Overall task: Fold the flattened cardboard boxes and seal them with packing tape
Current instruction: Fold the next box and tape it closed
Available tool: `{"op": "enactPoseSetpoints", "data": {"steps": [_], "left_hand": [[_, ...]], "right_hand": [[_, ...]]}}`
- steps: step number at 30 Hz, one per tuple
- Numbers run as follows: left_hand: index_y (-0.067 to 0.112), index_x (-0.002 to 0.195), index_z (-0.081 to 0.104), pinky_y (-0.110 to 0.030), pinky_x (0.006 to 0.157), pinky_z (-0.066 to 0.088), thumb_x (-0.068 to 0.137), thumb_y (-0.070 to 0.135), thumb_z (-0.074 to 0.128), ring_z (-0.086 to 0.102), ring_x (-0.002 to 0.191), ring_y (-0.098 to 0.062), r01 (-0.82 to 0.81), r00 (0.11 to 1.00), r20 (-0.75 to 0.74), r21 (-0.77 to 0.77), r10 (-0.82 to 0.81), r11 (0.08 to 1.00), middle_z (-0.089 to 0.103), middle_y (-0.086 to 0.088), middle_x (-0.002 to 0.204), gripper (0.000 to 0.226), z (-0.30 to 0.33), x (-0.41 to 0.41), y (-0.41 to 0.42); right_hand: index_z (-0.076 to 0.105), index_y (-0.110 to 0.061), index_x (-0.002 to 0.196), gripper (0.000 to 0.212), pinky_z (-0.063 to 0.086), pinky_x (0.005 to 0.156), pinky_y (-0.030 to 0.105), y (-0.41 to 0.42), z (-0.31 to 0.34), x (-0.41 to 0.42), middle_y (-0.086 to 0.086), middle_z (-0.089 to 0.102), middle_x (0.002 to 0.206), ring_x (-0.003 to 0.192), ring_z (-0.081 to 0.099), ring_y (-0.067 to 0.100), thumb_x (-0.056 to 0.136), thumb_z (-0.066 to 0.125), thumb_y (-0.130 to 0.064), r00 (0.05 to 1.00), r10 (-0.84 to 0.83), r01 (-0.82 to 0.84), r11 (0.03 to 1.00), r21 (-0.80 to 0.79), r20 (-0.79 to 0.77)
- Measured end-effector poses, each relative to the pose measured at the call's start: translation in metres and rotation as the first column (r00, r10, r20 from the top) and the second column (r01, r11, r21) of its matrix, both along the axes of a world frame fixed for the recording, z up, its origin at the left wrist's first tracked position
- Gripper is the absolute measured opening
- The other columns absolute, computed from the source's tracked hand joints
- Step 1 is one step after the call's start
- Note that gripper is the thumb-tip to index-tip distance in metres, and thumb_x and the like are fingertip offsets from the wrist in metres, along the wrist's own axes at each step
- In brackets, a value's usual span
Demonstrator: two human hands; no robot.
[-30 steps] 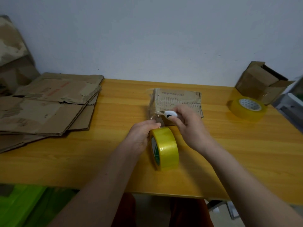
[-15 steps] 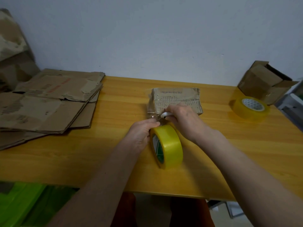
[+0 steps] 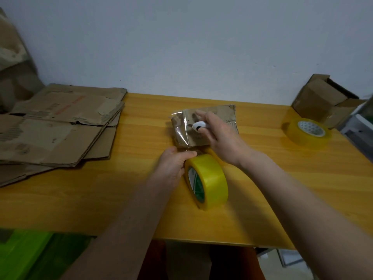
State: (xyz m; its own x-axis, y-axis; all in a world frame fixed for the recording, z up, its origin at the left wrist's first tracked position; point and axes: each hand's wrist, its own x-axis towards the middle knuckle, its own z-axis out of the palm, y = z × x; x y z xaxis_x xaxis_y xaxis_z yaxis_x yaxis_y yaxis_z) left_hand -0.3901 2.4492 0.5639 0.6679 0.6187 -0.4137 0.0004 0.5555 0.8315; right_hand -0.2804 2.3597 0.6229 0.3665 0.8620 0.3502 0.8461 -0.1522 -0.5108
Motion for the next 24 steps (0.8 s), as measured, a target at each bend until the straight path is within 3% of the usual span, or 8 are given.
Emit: {"op": "enactPoseSetpoints", "data": {"steps": [2,6,8,11,14,16,20,24], "left_hand": [[0.007,0.119,0.058,-0.034,0.084,0.055,0.082,-0.004,0.067,0.066,0.099,-0.024,0.046,0.999,0.016,0.015,-0.047,0.999,0.067,-0.015,0.110,0.039,0.000,-0.002,0.002],[0.001,0.120,0.062,-0.031,0.089,0.052,0.085,-0.003,0.063,0.066,0.096,-0.020,0.195,0.980,0.030,0.087,-0.198,0.977,0.071,-0.011,0.105,0.035,0.006,-0.011,0.000],[0.002,0.115,0.066,-0.031,0.092,0.050,0.086,-0.003,0.062,0.065,0.098,-0.020,0.259,0.963,0.038,0.139,-0.266,0.956,0.072,-0.012,0.105,0.030,0.008,-0.015,-0.002],[0.006,0.116,0.066,-0.036,0.101,0.045,0.082,0.002,0.069,0.065,0.105,-0.022,0.317,0.944,0.021,0.202,-0.328,0.927,0.072,-0.012,0.108,0.035,0.008,-0.019,-0.005],[0.003,0.124,0.060,-0.037,0.099,0.049,0.083,0.001,0.069,0.066,0.103,-0.024,0.309,0.947,0.015,0.225,-0.320,0.924,0.069,-0.018,0.112,0.042,0.008,-0.019,-0.007],[0.007,0.118,0.062,-0.033,0.096,0.051,0.084,-0.001,0.067,0.068,0.099,-0.021,0.297,0.950,0.030,0.220,-0.311,0.929,0.071,-0.015,0.109,0.035,0.008,-0.018,-0.008],[0.017,0.103,0.062,-0.027,0.089,0.053,0.085,-0.002,0.065,0.069,0.091,-0.016,0.289,0.951,0.055,0.195,-0.305,0.937,0.073,-0.010,0.099,0.027,0.007,-0.017,-0.007],[0.009,0.124,0.057,-0.038,0.100,0.048,0.083,-0.002,0.067,0.066,0.105,-0.025,0.253,0.961,0.067,0.179,-0.268,0.951,0.069,-0.018,0.112,0.044,0.004,-0.013,-0.008]], "right_hand": [[0.047,-0.010,0.127,0.028,0.036,0.087,0.022,0.005,0.003,0.000,0.005,0.053,0.138,0.121,0.051,0.022,0.100,0.046,-0.019,1.000,0.001,-0.001,1.000,-0.023,-0.014],[0.046,-0.014,0.114,0.017,0.044,0.082,0.042,0.010,0.009,0.001,0.007,0.062,0.111,0.098,0.056,0.028,0.100,0.044,-0.025,1.000,0.008,-0.009,0.997,-0.078,-0.005],[0.043,-0.013,0.108,0.015,0.040,0.071,0.039,0.013,0.014,0.000,0.007,0.059,0.092,0.083,0.053,0.028,0.101,0.042,-0.026,1.000,-0.004,0.006,0.995,-0.100,0.018],[0.038,-0.016,0.100,0.011,0.033,0.064,0.038,0.019,0.016,0.000,0.010,0.054,0.085,0.077,0.048,0.030,0.101,0.041,-0.026,0.999,-0.043,0.042,0.986,-0.160,-0.005],[0.037,-0.015,0.098,0.010,0.037,0.067,0.039,0.022,0.008,0.005,0.011,0.053,0.085,0.079,0.050,0.030,0.101,0.043,-0.024,0.982,-0.089,0.063,0.986,-0.153,-0.165],[0.039,-0.015,0.098,0.010,0.039,0.067,0.039,0.018,0.006,0.006,0.006,0.051,0.078,0.075,0.050,0.029,0.100,0.043,-0.024,0.960,-0.094,0.078,0.994,-0.070,-0.262],[0.039,-0.017,0.099,0.011,0.034,0.056,0.029,-0.015,0.006,-0.006,-0.003,0.047,0.069,0.062,0.045,0.018,0.101,0.041,-0.027,0.980,-0.162,0.174,0.979,0.105,-0.113],[0.041,-0.012,0.100,0.017,0.021,0.055,0.037,-0.048,-0.020,-0.008,0.001,0.048,0.075,0.065,0.041,0.025,0.101,0.039,-0.028,0.915,-0.363,0.355,0.932,0.078,0.174]]}}
